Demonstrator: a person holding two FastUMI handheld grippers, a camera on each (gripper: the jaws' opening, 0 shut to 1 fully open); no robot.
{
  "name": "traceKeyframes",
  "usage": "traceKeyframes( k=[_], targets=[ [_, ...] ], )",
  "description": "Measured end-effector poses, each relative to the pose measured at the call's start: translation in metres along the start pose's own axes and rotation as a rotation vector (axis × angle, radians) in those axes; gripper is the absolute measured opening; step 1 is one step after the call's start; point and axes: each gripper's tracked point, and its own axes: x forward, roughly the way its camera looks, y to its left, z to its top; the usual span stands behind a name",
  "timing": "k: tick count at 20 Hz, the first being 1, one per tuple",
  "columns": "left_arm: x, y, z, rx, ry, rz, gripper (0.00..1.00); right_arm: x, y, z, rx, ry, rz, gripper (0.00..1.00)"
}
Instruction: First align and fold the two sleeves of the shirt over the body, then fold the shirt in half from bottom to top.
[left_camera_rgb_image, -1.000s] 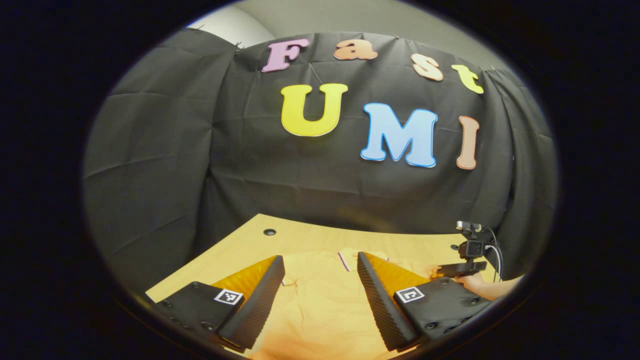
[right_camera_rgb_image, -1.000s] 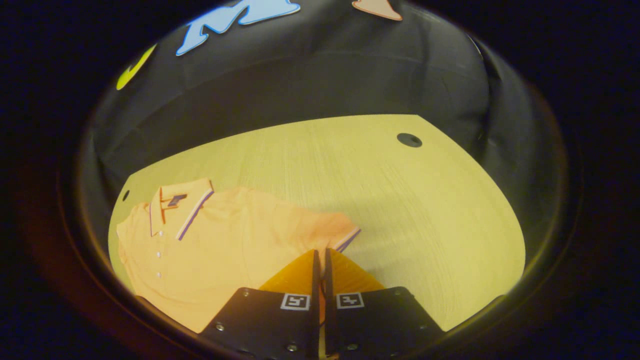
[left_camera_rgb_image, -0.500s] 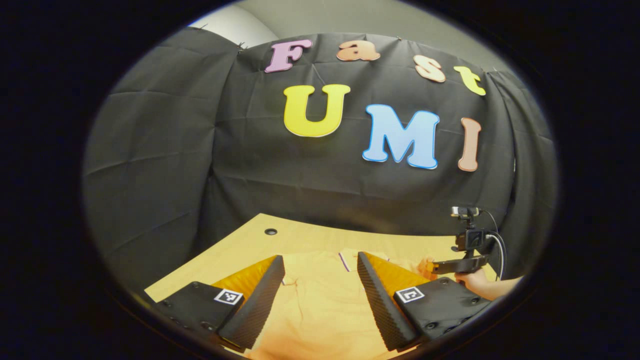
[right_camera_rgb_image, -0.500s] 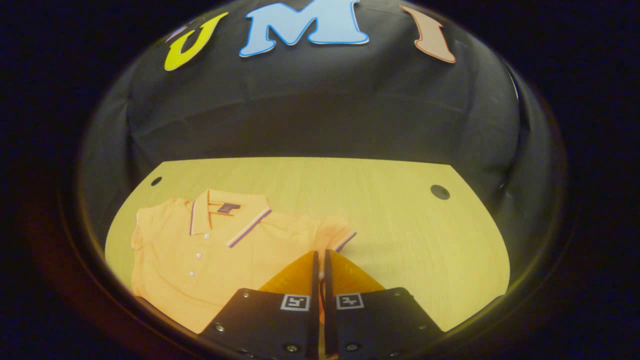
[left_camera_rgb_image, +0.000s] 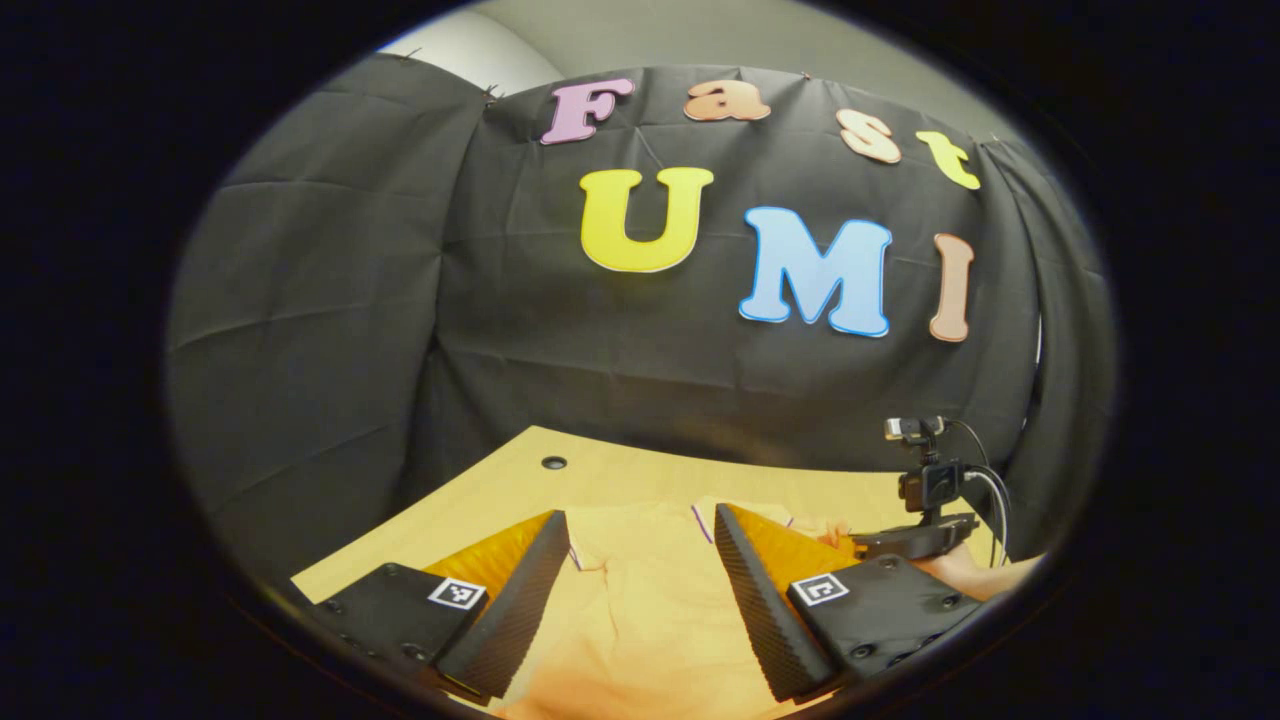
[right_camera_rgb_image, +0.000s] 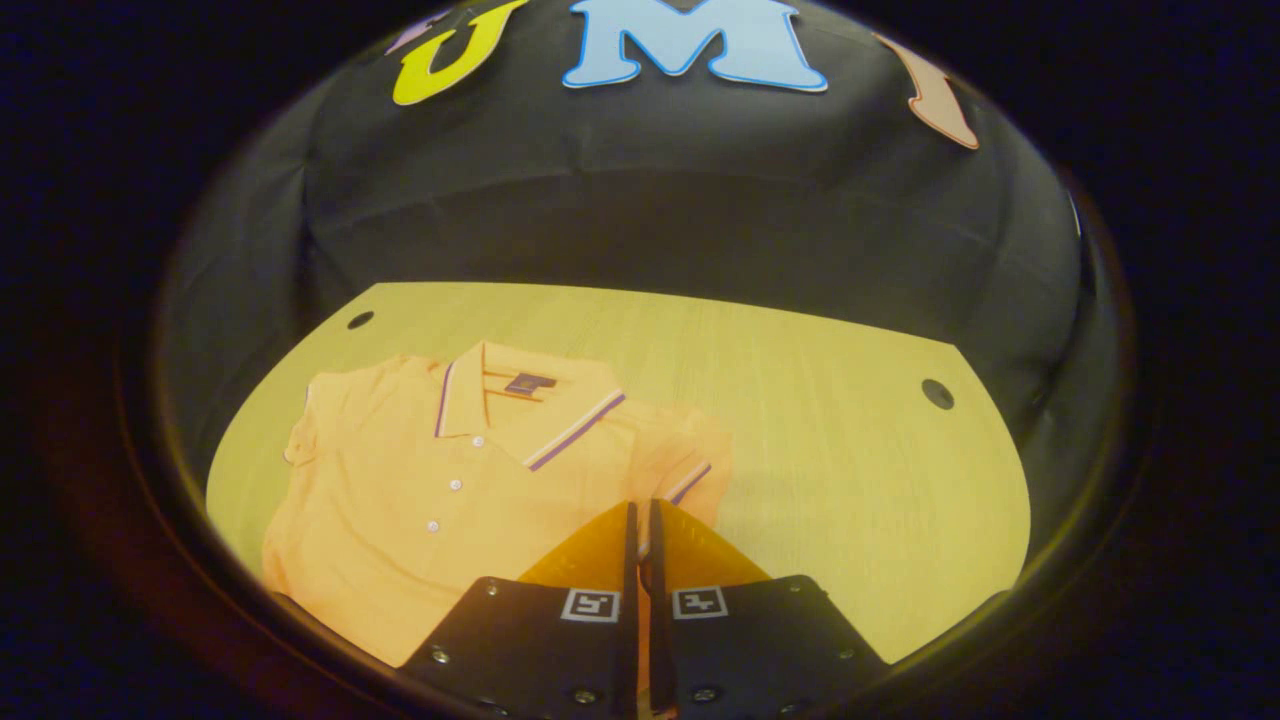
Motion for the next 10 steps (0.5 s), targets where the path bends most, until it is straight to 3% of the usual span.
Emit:
traceKeyframes(
  k=[10],
  targets=[
    [0.022, 0.010, 0.013, 0.021, -0.027, -0.050, 0.95, 0.007, 0.011, -0.015, -0.031, 0.064, -0.011, 0.09]
  ],
)
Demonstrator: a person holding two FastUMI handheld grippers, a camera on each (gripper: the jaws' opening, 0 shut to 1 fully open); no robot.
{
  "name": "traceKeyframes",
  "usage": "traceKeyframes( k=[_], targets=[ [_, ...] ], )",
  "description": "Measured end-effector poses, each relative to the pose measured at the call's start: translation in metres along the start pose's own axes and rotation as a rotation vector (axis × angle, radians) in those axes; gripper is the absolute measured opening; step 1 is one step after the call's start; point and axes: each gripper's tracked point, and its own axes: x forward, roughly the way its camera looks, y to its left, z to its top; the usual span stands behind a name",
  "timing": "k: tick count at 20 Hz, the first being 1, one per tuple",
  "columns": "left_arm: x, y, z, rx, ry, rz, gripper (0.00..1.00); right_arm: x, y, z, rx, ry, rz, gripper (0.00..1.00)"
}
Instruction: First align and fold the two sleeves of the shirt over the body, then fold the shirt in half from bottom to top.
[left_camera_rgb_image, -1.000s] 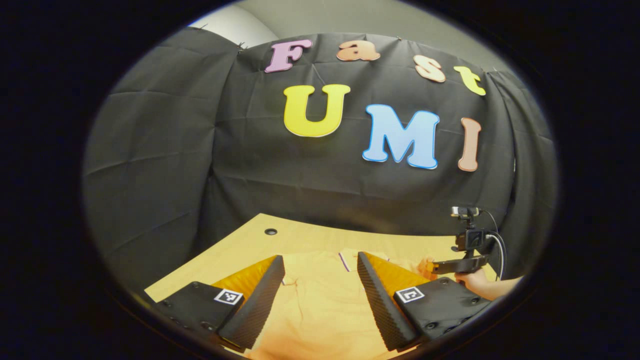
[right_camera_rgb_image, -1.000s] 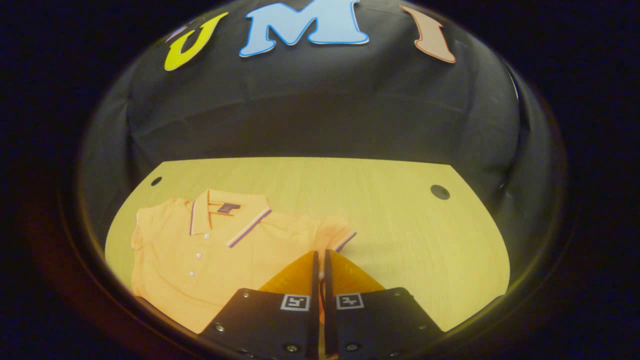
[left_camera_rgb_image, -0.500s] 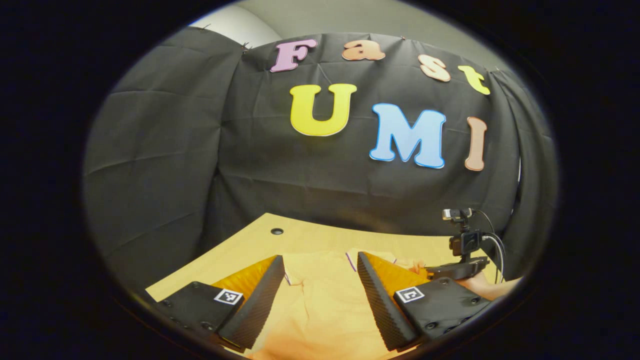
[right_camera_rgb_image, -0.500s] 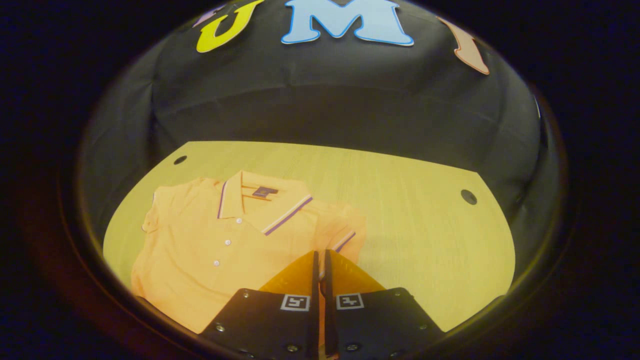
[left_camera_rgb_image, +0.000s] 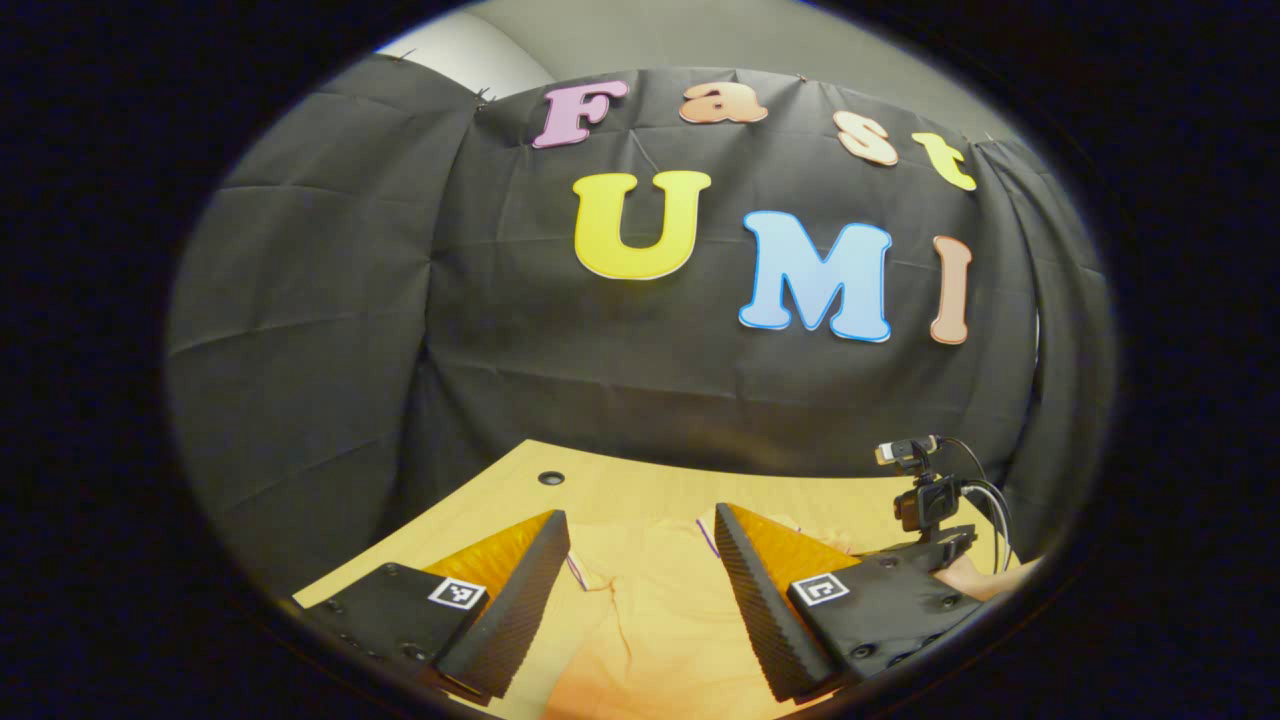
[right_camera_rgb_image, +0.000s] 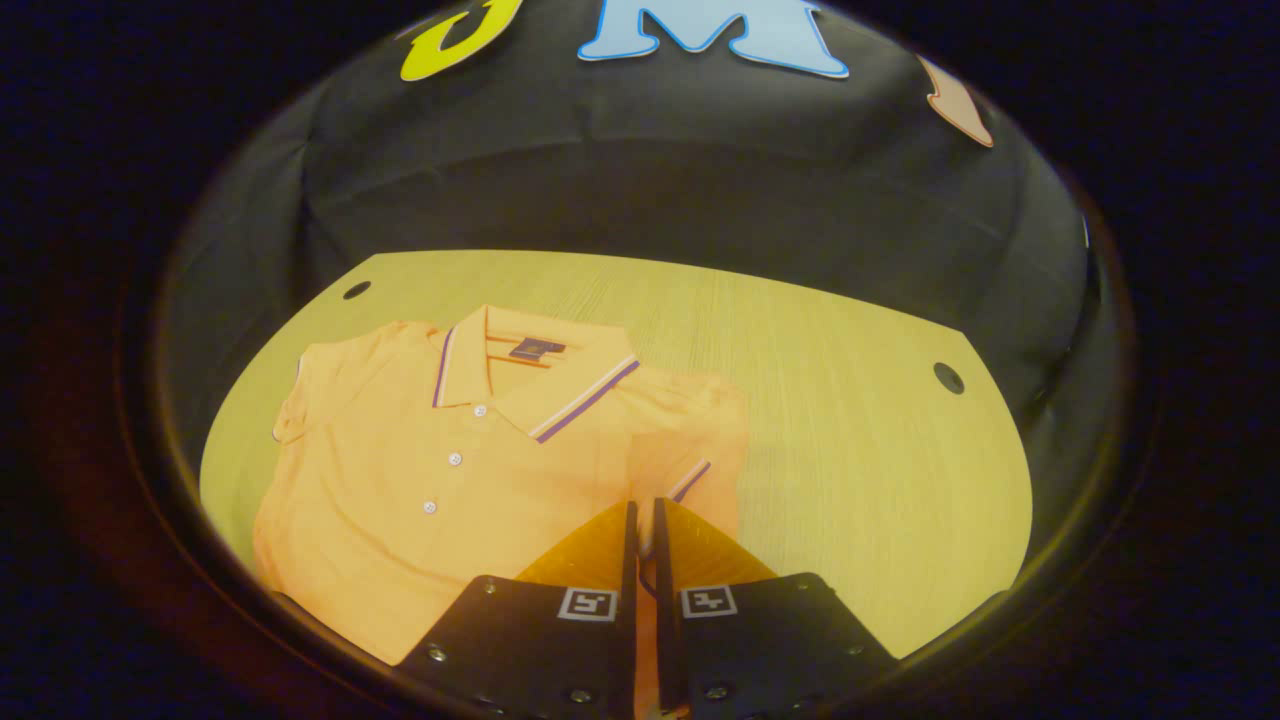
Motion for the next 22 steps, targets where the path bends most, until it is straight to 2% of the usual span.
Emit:
traceKeyframes(
  k=[1, 2, 3, 4, 5, 6, 9, 12, 13, 14, 16, 22],
  targets=[
    [0.002, 0.000, -0.001, 0.005, 0.002, -0.002, 0.94, 0.000, 0.002, -0.001, -0.001, 0.001, 0.001, 0.03],
    [0.005, 0.001, -0.002, 0.009, 0.009, -0.003, 0.94, -0.002, 0.002, 0.000, -0.001, 0.001, -0.007, 0.09],
    [0.007, 0.002, -0.002, 0.010, 0.012, -0.007, 0.94, -0.003, 0.003, 0.001, 0.000, -0.001, -0.007, 0.03],
    [0.008, 0.002, -0.002, 0.009, 0.010, -0.014, 0.94, -0.005, 0.004, 0.002, 0.000, -0.003, -0.012, 0.13],
    [0.010, 0.002, -0.001, 0.009, 0.011, -0.018, 0.94, -0.007, 0.008, 0.003, 0.004, -0.007, 0.002, 0.13],
    [0.012, 0.001, -0.003, 0.011, 0.014, -0.023, 0.94, -0.009, 0.012, 0.003, 0.002, -0.005, 0.011, 0.30],
    [0.019, 0.000, -0.003, 0.015, 0.014, -0.038, 0.94, -0.018, 0.015, 0.003, -0.008, -0.015, 0.013, 0.44],
    [0.029, 0.000, -0.006, 0.008, 0.020, -0.055, 0.94, -0.036, 0.024, 0.009, 0.004, -0.039, 0.034, 0.76],
    [0.035, 0.001, -0.009, 0.002, 0.024, -0.059, 0.94, -0.044, 0.027, 0.013, 0.013, -0.058, 0.040, 0.82],
    [0.042, 0.003, -0.012, -0.002, 0.027, -0.061, 0.94, -0.054, 0.028, 0.019, 0.021, -0.080, 0.040, 0.95],
    [0.058, 0.010, -0.022, -0.011, 0.044, -0.062, 0.94, -0.077, 0.030, 0.030, 0.037, -0.130, 0.030, 0.98],
    [0.117, 0.039, -0.063, -0.044, 0.120, -0.052, 0.94, -0.151, 0.041, 0.052, 0.071, -0.266, 0.000, 0.97]
  ],
)
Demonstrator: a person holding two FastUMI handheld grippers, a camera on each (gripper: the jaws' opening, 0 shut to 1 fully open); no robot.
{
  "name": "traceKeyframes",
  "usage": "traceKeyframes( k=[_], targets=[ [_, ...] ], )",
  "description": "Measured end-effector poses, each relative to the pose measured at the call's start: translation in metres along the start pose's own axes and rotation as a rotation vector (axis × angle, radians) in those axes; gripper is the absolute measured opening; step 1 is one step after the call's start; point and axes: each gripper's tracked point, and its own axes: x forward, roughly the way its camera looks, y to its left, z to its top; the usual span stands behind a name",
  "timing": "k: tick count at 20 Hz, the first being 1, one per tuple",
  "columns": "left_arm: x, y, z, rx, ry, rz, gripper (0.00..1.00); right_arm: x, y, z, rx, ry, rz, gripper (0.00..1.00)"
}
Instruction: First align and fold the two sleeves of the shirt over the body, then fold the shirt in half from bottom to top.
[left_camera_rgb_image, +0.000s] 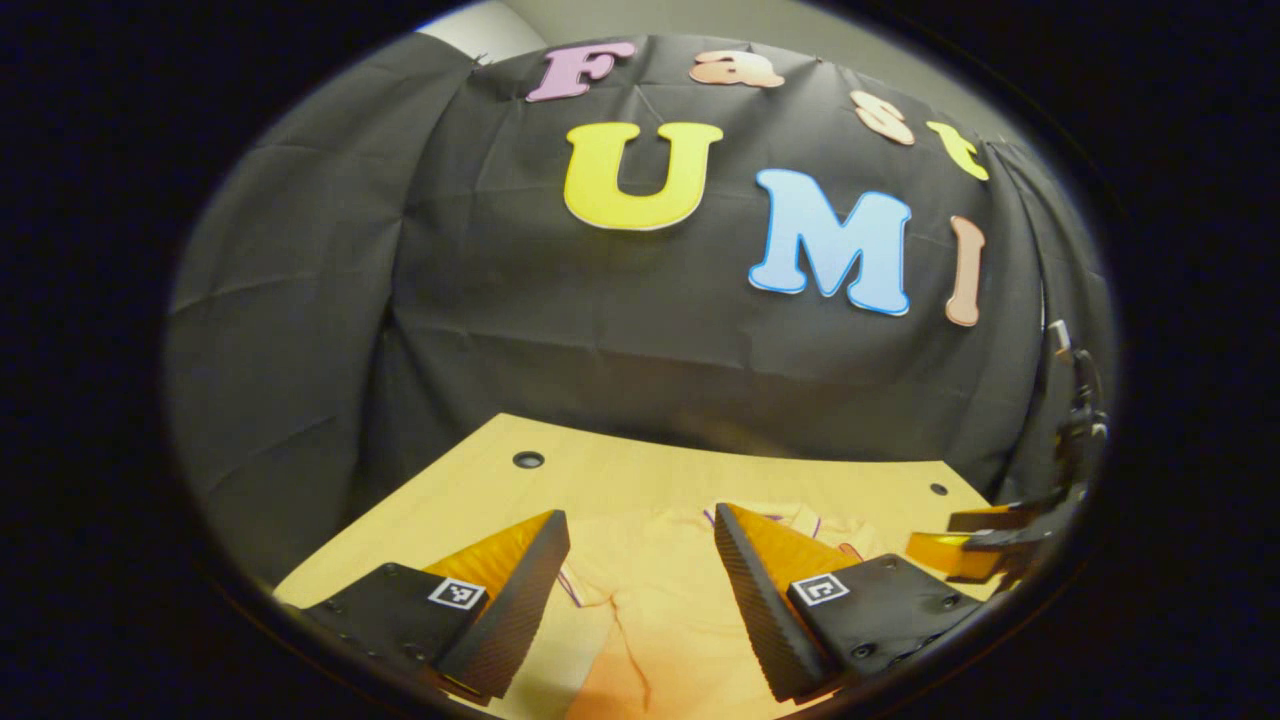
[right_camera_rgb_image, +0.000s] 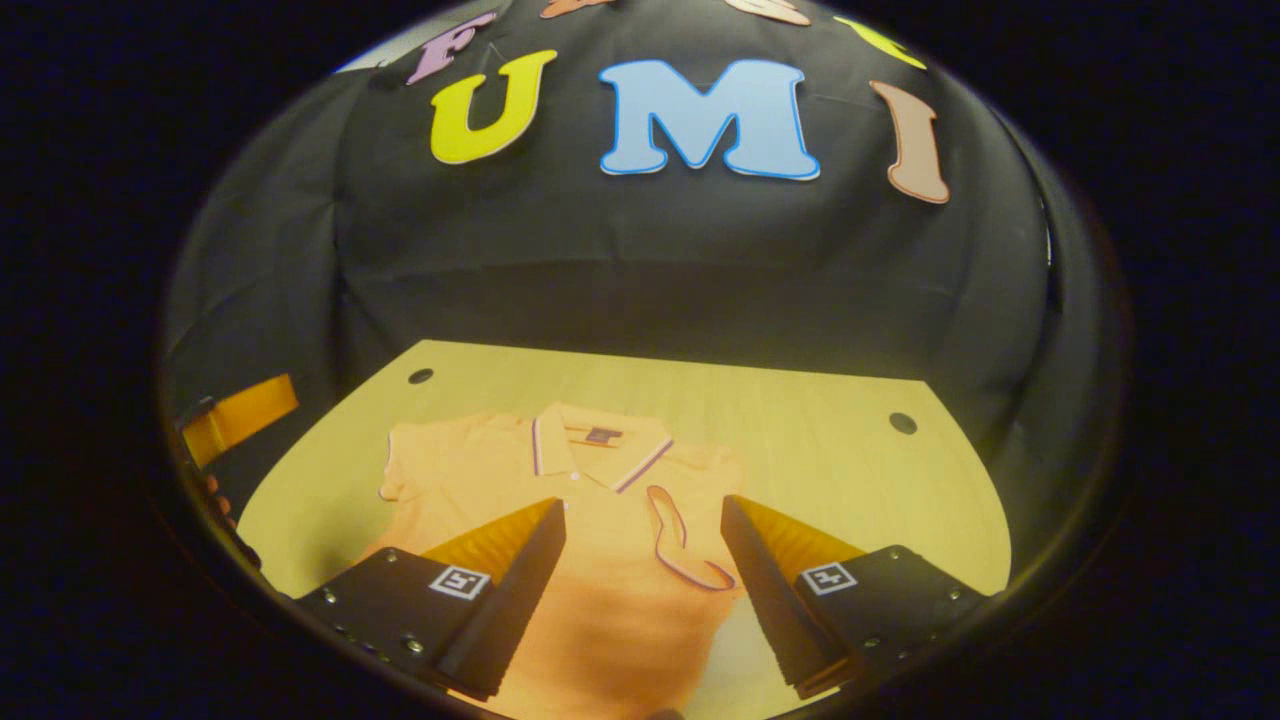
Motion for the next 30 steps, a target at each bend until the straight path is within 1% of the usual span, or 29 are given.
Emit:
traceKeyframes(
  k=[2, 4, 8, 9, 11, 13, 15, 17, 18, 20, 22, 23, 25, 26, 27, 28, 30],
  targets=[
    [0.021, 0.015, -0.013, -0.014, 0.027, 0.012, 0.94, -0.020, 0.004, 0.010, 0.009, -0.037, -0.025, 0.97],
    [0.042, 0.028, -0.029, -0.023, 0.065, 0.029, 0.96, -0.037, 0.007, 0.015, 0.008, -0.060, -0.051, 0.97],
    [0.082, 0.051, -0.060, -0.015, 0.127, 0.056, 0.94, -0.066, 0.015, 0.022, 0.017, -0.087, -0.096, 0.97],
    [0.091, 0.056, -0.066, -0.007, 0.138, 0.061, 0.95, -0.072, 0.018, 0.021, 0.027, -0.089, -0.097, 0.97],
    [0.106, 0.062, -0.079, 0.005, 0.167, 0.069, 0.94, -0.080, 0.023, 0.022, 0.045, -0.089, -0.097, 0.97],
    [0.120, 0.066, -0.091, -0.004, 0.191, 0.074, 0.95, -0.086, 0.027, 0.020, 0.051, -0.088, -0.099, 0.97],
    [0.131, 0.079, -0.107, -0.004, 0.226, 0.105, 0.94, -0.090, 0.029, 0.015, 0.049, -0.074, -0.095, 0.97],
    [0.142, 0.087, -0.115, -0.014, 0.244, 0.128, 0.95, -0.094, 0.029, 0.009, 0.049, -0.063, -0.092, 0.97],
    [0.146, 0.090, -0.119, -0.012, 0.255, 0.136, 0.94, -0.096, 0.029, 0.007, 0.052, -0.058, -0.090, 0.97],
    [0.158, 0.095, -0.125, 0.017, 0.265, 0.149, 0.95, -0.099, 0.028, 0.000, 0.054, -0.043, -0.084, 0.97],
    [0.168, 0.095, -0.130, 0.044, 0.277, 0.149, 0.94, -0.101, 0.025, -0.006, 0.060, -0.030, -0.080, 0.97],
    [0.171, 0.092, -0.133, 0.046, 0.288, 0.143, 0.95, -0.103, 0.024, -0.007, 0.069, -0.027, -0.078, 0.97],
    [0.177, 0.089, -0.144, 0.037, 0.318, 0.137, 0.94, -0.105, 0.021, -0.008, 0.087, -0.028, -0.072, 0.97],
    [0.177, 0.091, -0.149, 0.036, 0.330, 0.153, 0.94, -0.106, 0.018, -0.007, 0.091, -0.029, -0.075, 0.97],
    [0.180, 0.090, -0.147, 0.037, 0.316, 0.150, 0.96, -0.107, 0.014, -0.008, 0.095, -0.030, -0.079, 0.97],
    [0.181, 0.086, -0.146, 0.033, 0.316, 0.144, 0.95, -0.107, 0.011, -0.010, 0.102, -0.024, -0.082, 0.97],
    [0.181, 0.088, -0.151, 0.073, 0.342, 0.162, 0.94, -0.107, 0.007, -0.015, 0.124, -0.014, -0.081, 0.97]
  ],
)
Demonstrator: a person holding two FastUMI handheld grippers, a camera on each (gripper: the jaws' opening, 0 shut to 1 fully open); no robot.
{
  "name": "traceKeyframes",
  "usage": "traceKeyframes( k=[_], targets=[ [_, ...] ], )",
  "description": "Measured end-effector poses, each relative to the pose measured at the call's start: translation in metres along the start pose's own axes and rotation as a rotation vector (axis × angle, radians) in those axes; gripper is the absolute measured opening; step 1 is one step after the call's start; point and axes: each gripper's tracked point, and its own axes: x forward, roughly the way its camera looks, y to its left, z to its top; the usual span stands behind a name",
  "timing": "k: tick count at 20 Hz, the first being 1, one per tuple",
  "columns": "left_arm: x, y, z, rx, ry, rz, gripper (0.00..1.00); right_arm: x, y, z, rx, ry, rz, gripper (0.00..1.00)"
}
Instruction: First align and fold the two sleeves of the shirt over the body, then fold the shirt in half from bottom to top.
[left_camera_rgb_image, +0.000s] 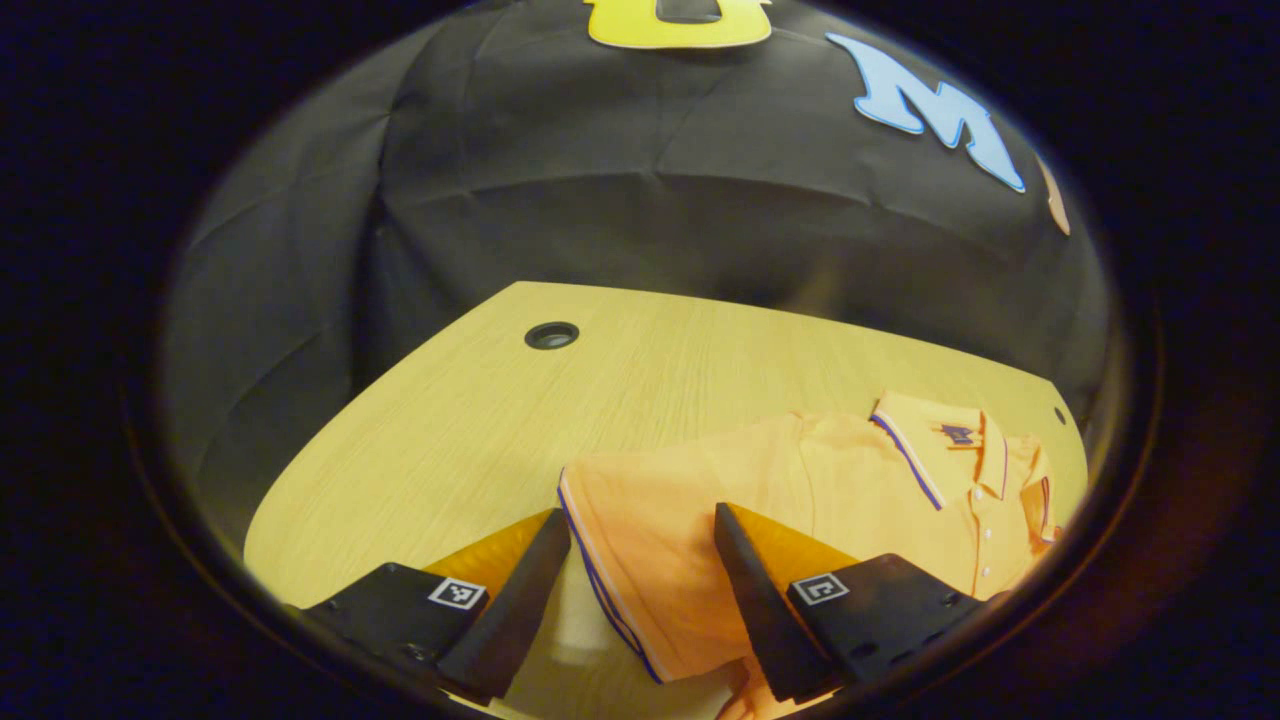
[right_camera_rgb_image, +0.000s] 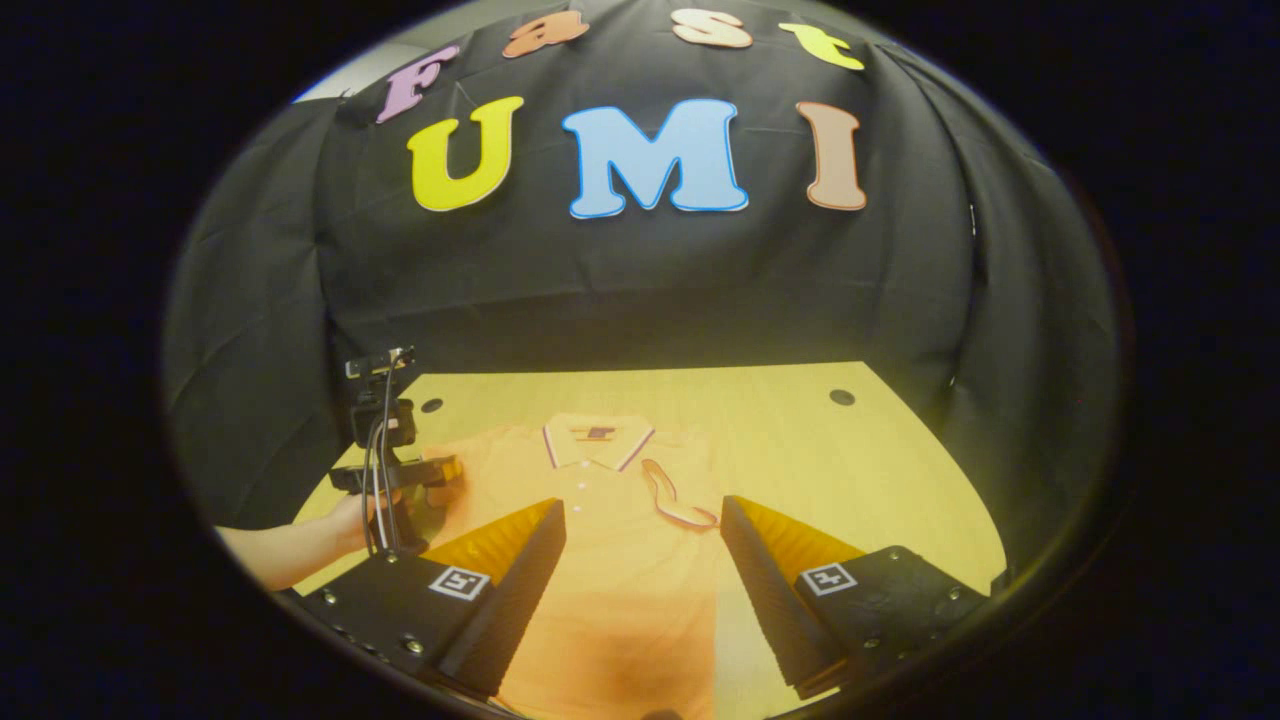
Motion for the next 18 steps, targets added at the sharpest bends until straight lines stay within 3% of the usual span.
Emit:
traceKeyframes(
  k=[2, 5, 6, 7, 9, 11, 18],
  targets=[
    [-0.001, -0.004, 0.003, 0.009, 0.002, -0.002, 0.88, 0.000, -0.006, -0.004, 0.016, 0.010, -0.004, 0.97],
    [0.000, -0.008, 0.001, 0.006, 0.004, -0.004, 0.65, -0.001, -0.012, -0.008, 0.029, 0.015, -0.008, 0.97],
    [0.000, -0.009, 0.001, 0.010, 0.004, -0.007, 0.63, 0.000, -0.014, -0.008, 0.033, 0.016, -0.008, 0.97],
    [0.001, -0.011, 0.002, 0.011, 0.004, -0.008, 0.43, -0.002, -0.016, -0.010, 0.036, 0.019, -0.011, 0.97],
    [0.002, -0.011, 0.002, 0.032, 0.007, 0.002, 0.17, -0.002, -0.020, -0.014, 0.041, 0.023, -0.016, 0.97],
    [0.000, -0.013, 0.003, 0.055, 0.016, 0.012, 0.08, -0.005, -0.025, -0.017, 0.039, 0.026, -0.022, 0.97],
    [-0.025, -0.031, 0.032, 0.051, -0.054, -0.004, 0.07, -0.011, -0.041, -0.020, 0.054, 0.014, -0.051, 0.97]
  ],
)
